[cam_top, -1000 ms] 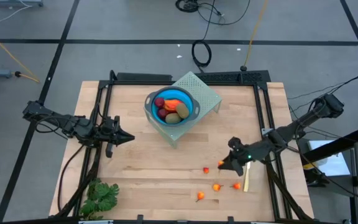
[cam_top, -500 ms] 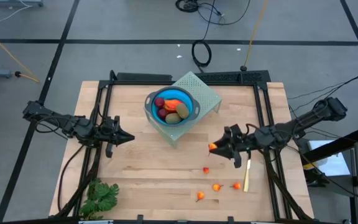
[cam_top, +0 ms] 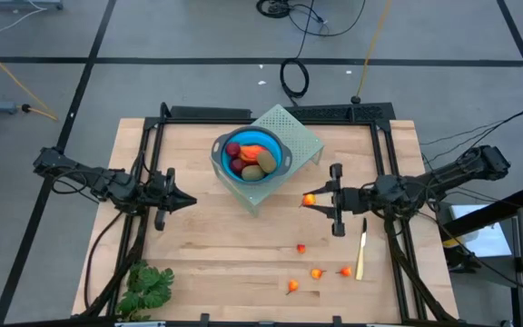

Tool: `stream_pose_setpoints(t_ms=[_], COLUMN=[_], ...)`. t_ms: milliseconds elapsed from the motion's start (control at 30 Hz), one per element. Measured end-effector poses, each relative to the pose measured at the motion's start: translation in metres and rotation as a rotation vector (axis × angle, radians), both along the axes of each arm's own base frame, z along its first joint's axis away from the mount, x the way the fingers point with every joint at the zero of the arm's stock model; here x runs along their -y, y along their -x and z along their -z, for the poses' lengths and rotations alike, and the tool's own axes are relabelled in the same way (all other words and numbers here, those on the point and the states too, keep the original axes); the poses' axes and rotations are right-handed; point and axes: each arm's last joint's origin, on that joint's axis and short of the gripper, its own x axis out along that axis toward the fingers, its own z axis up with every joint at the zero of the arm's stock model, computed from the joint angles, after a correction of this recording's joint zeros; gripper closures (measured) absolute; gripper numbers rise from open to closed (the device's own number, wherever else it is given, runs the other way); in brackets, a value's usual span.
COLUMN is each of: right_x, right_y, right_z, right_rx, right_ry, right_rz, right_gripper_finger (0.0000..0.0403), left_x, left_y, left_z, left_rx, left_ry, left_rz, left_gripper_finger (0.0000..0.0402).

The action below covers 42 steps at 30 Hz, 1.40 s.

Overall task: Pick & Place Fruit
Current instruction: Put the peach into the collapsible colander on the shelf

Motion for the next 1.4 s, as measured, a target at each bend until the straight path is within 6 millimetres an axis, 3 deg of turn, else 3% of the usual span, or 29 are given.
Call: stream_pose_setpoints(t_ms=[200, 467, 567, 800, 1400], right_x=[0.011, 0.026, 0.033, 0.054, 0.115], right_y=[-0.003, -0.005, -0.006, -0.013, -0.078], right_z=[-0.001, -0.001, -0.001, 0.000, -0.043], right_rx=[0.014, 0.014, 0.011, 0.019, -0.218], right_ry=[0.183, 0.259, 0.246, 0.002, -0.019], right_rz=[0.073, 0.147, 0.174, 0.249, 0.342], right_gripper_finger=[0.0291, 0.0291, 0.0291, 0.0291, 0.0291], left_x=[0.000, 0.000, 0.000, -0.002, -0.003], left_y=[0.000, 0.000, 0.000, 0.000, 0.000], left_z=[0.000, 0.000, 0.000, 0.000, 0.000], left_rx=[0.002, 0.001, 0.001, 0.004, 0.003], left_ry=[-0.036, -0.028, -0.023, -0.034, -0.041], left_rz=[0.006, 0.005, 0.004, -0.066, -0.098], left_gripper_finger=[0.0383, 0.0383, 0.0382, 0.0382, 0.0382])
